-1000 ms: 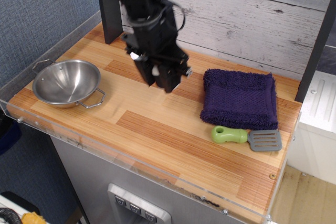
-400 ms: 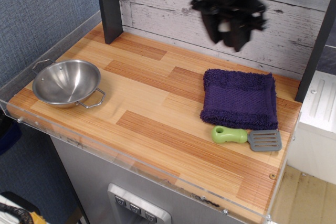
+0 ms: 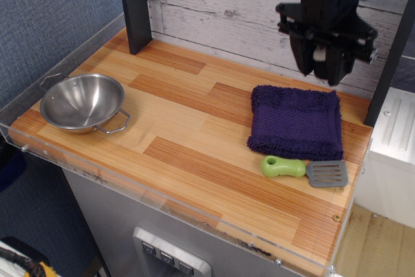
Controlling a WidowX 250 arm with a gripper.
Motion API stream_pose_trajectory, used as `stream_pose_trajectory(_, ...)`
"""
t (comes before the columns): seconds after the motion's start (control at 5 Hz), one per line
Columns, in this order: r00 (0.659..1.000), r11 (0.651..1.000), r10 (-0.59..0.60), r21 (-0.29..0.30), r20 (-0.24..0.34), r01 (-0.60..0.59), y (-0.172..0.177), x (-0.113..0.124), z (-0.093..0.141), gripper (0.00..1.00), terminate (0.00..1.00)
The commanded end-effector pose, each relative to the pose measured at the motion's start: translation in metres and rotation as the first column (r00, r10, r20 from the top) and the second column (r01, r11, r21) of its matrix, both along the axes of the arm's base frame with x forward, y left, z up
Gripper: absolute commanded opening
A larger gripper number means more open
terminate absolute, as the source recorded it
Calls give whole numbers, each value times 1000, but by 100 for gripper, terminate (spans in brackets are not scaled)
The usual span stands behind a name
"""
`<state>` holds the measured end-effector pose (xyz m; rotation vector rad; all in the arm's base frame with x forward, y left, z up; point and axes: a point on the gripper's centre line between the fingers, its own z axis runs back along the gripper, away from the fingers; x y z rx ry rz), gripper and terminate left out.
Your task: Place the sushi on the blue cloth.
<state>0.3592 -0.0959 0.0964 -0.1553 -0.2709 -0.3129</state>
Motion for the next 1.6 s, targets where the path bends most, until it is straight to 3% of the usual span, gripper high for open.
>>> stream_pose_trajectory(0.0,1000,999,-4,34,-28,5,18,-7,-24,0,0)
stream_pose_trajectory(0.6,997,997,23,77,-80,-17,29,-8,-59,0,0)
stream_pose_trajectory(0.8,994,994,72,91,-87,-64,30,-10,-62,100,0)
stream_pose_trajectory(1.4,990,989,114,103,-87,-105,31,-16,-58,100,0)
